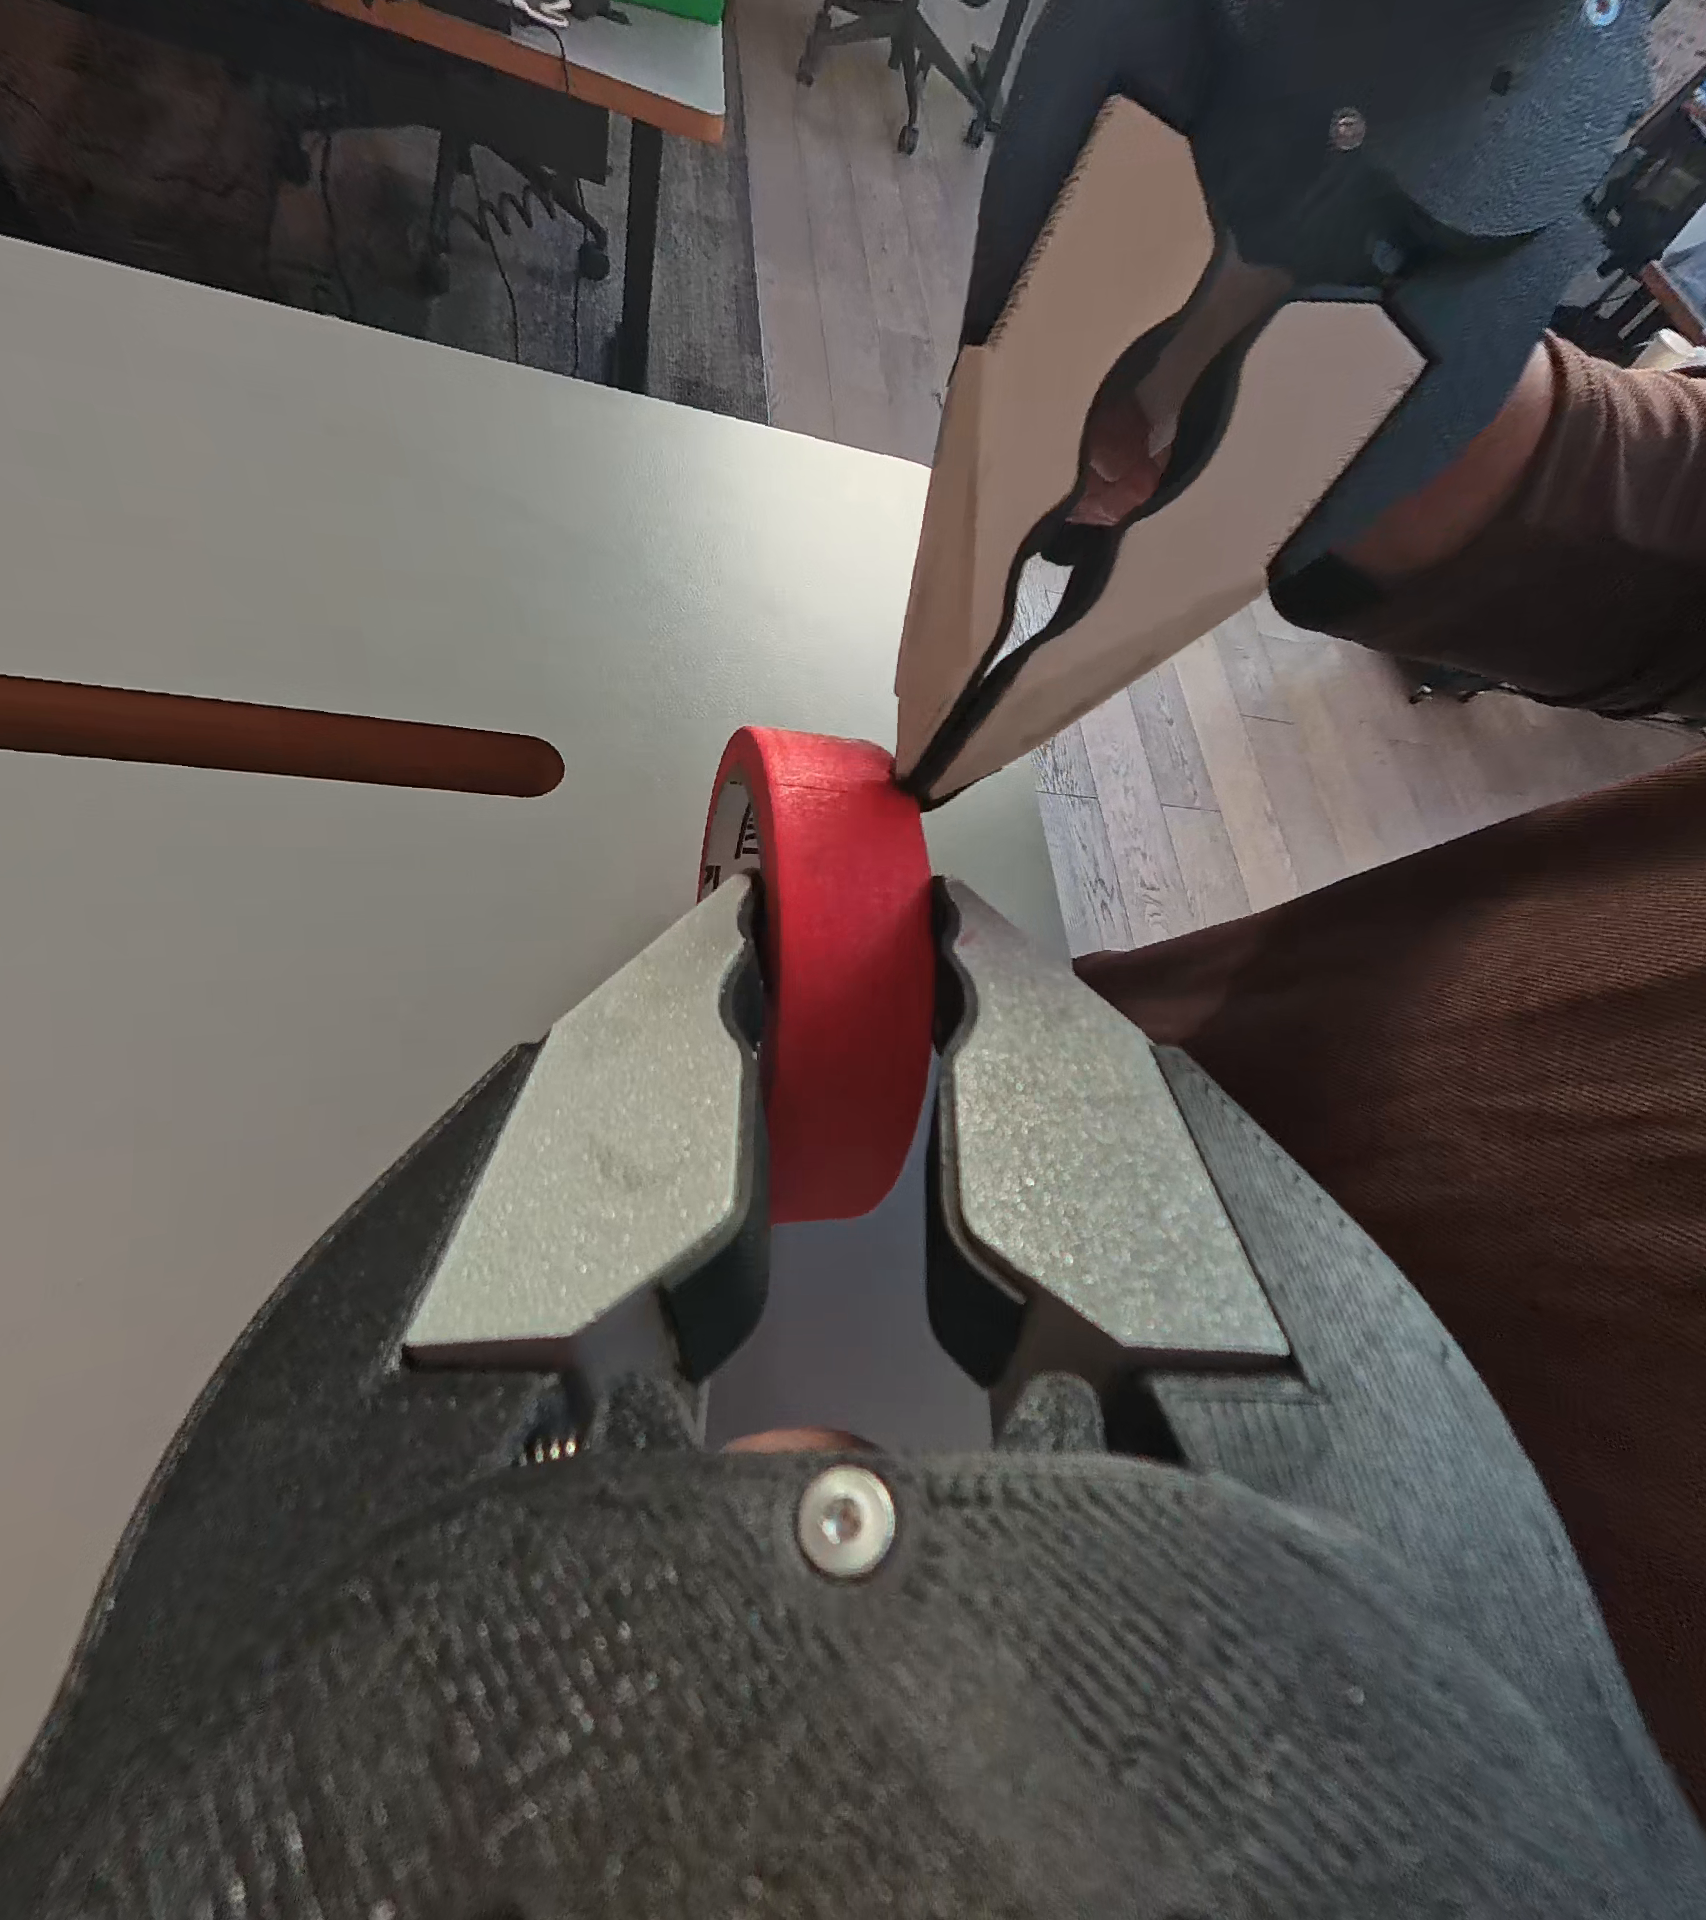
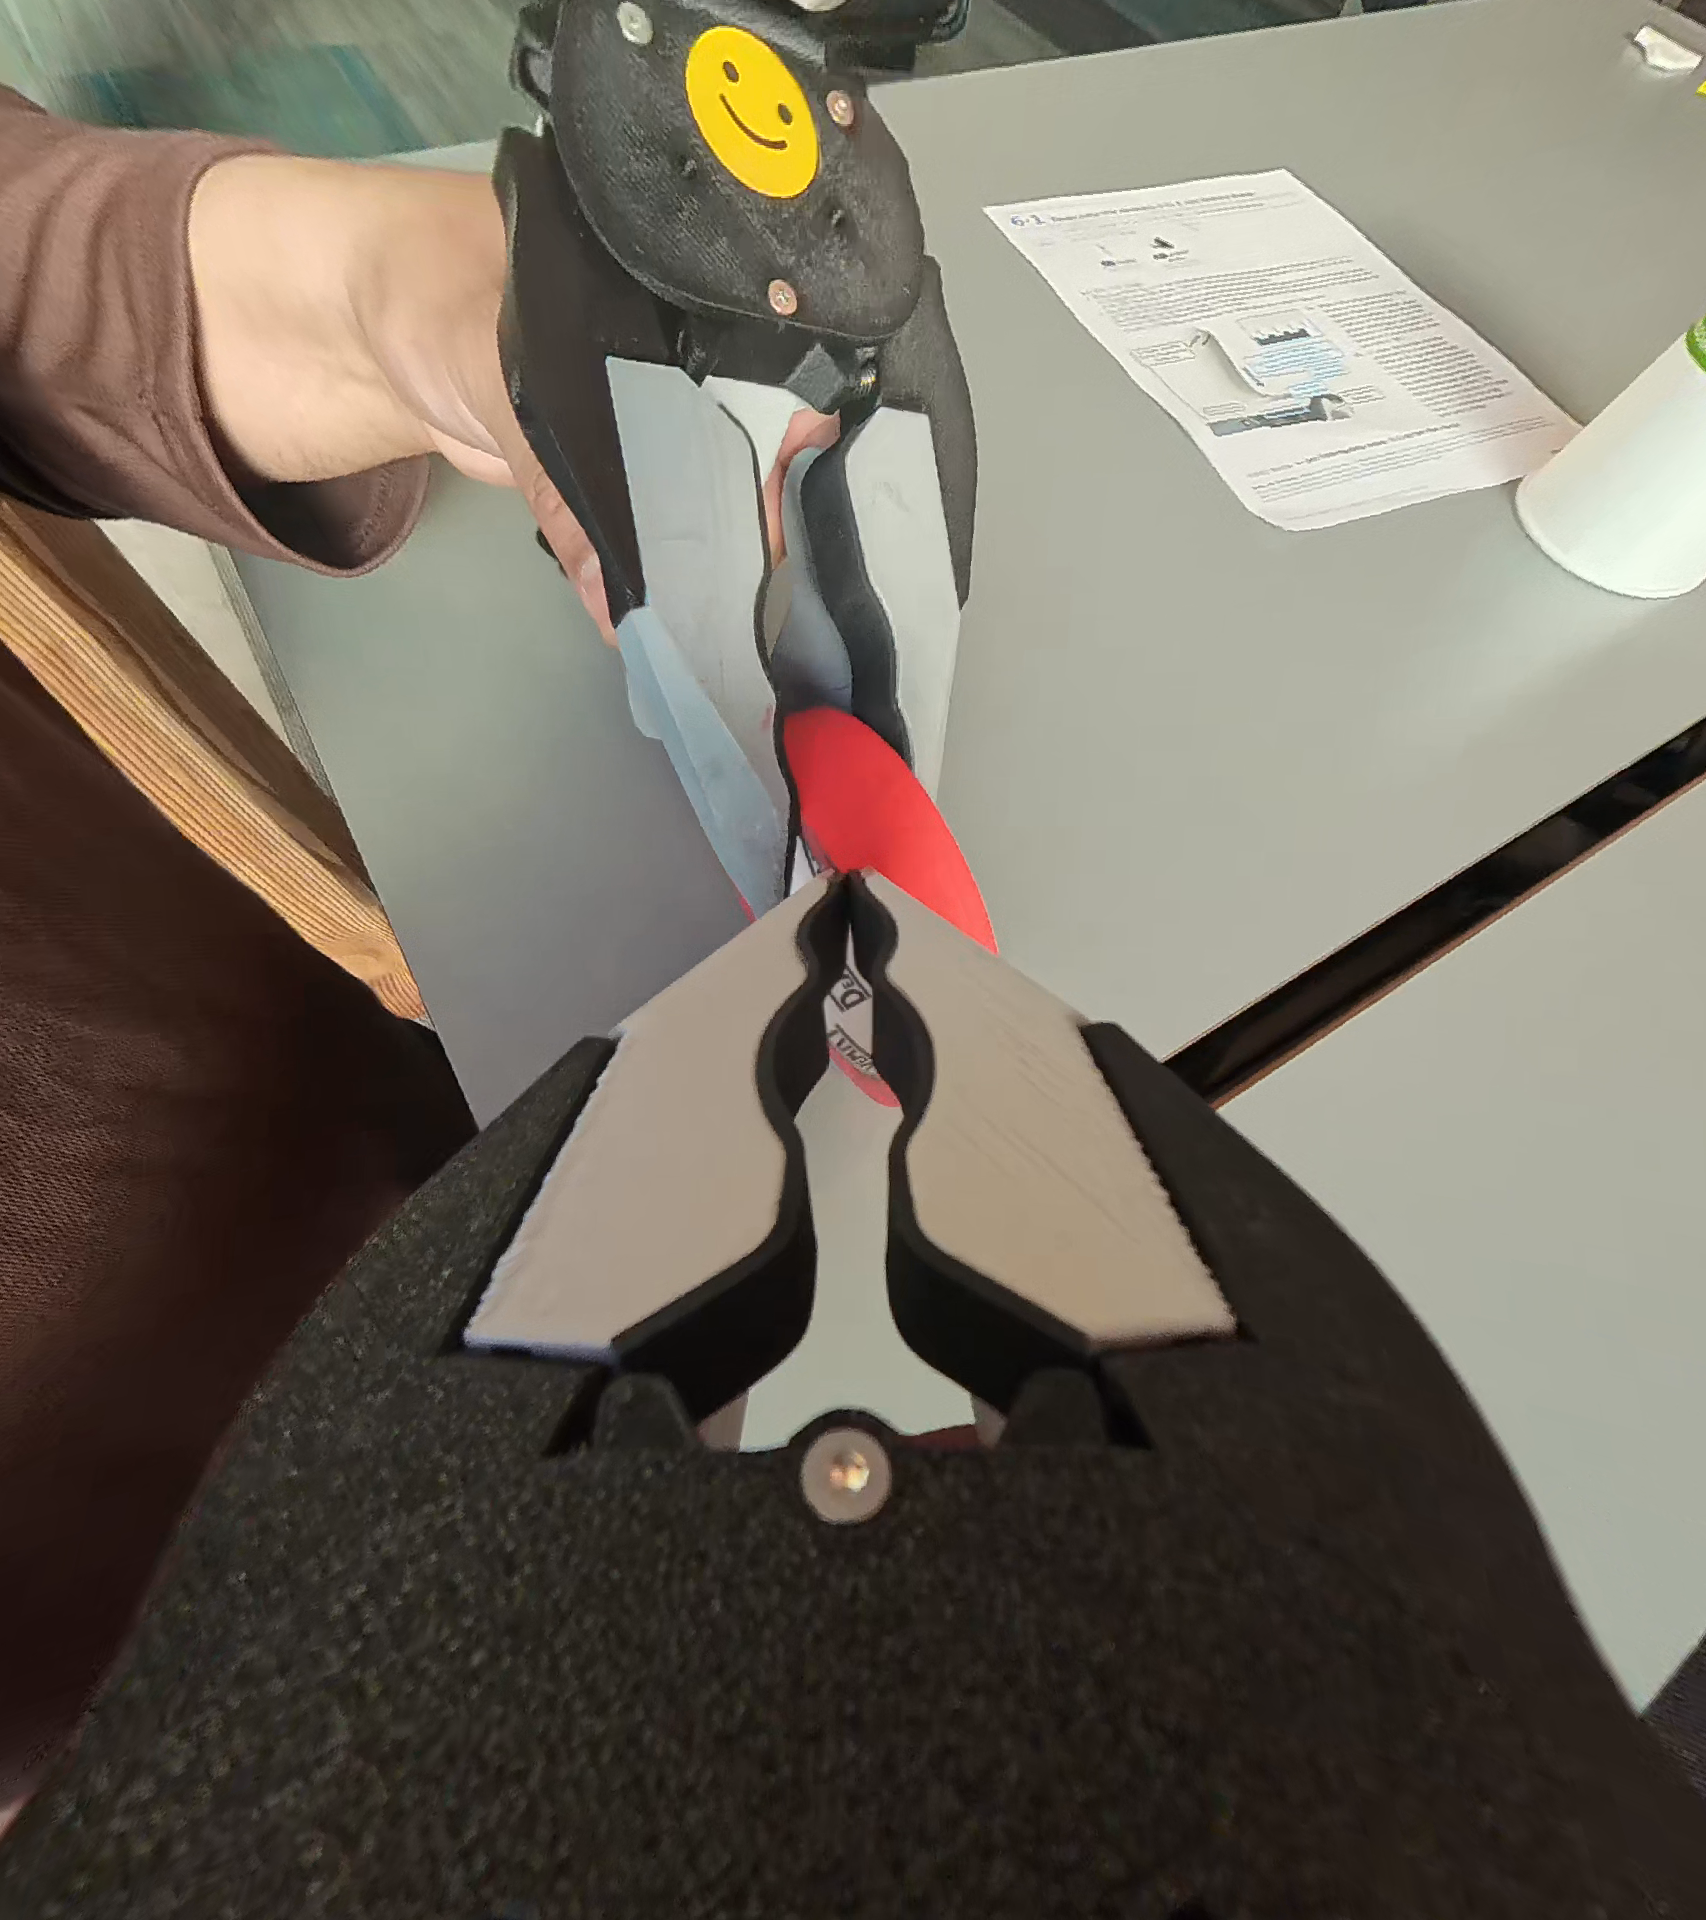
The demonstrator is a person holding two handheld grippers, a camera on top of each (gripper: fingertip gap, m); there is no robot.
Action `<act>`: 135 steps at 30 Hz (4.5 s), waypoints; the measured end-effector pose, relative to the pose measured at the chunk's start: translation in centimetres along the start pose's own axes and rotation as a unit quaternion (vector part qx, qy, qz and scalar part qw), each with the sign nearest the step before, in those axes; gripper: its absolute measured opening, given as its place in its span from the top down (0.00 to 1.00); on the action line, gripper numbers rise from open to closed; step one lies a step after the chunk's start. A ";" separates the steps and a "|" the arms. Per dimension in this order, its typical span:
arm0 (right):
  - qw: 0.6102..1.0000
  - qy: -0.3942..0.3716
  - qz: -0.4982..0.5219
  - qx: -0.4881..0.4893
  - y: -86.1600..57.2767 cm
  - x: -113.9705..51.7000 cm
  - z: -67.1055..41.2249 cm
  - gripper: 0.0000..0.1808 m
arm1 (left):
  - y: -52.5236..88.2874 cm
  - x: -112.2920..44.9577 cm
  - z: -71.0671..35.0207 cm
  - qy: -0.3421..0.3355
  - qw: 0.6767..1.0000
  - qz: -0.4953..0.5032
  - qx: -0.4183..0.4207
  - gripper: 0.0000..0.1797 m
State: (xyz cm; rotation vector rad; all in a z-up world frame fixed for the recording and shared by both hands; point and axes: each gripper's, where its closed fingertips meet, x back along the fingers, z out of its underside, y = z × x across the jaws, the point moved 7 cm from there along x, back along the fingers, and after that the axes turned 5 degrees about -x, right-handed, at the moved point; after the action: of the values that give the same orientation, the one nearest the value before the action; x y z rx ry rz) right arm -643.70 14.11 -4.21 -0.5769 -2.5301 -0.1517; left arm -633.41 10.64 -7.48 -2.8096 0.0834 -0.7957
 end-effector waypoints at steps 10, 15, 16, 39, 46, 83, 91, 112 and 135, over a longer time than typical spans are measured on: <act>0.992 -0.068 0.062 -0.082 -1.8 1.3 -0.6 1.00 | -0.1 0.1 0.0 -0.006 1.000 -0.004 0.001 0.85; 0.995 -0.060 0.032 -0.075 -0.9 1.6 -0.7 1.00 | 0.3 0.1 -0.1 -0.011 1.000 -0.006 0.010 0.85; 0.996 -0.048 0.027 -0.071 -0.6 1.5 -0.5 1.00 | 0.3 0.1 0.0 -0.011 1.000 -0.005 0.010 0.85; 0.999 0.002 0.041 -0.023 0.2 -0.1 -0.2 1.00 | 0.6 0.2 -0.3 0.001 1.000 0.004 -0.004 0.85; 0.992 -0.011 0.126 -0.013 -0.9 0.4 -0.5 1.00 | 0.6 0.4 0.0 -0.002 1.000 -0.002 -0.005 0.84; 0.982 0.028 0.005 -0.187 -0.4 0.3 0.1 1.00 | -1.1 -0.3 -0.2 0.017 0.994 -0.065 -0.085 0.84; 0.982 0.020 0.050 -0.180 -2.1 1.9 1.5 0.98 | -1.9 0.9 0.9 0.031 0.987 0.028 -0.154 0.84; 0.990 0.021 -0.128 -0.054 3.6 -0.8 1.1 0.96 | -2.1 3.1 2.4 0.038 0.950 0.114 -0.288 0.81; 0.985 0.044 -0.125 0.114 3.9 -1.1 -1.6 0.91 | -1.7 2.6 2.3 0.010 0.950 0.194 -0.243 0.82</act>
State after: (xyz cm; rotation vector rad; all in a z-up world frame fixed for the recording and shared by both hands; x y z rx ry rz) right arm -640.41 16.89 -3.46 -0.1592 -2.4805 0.0237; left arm -630.06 12.49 -7.65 -3.0610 0.9237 -0.7870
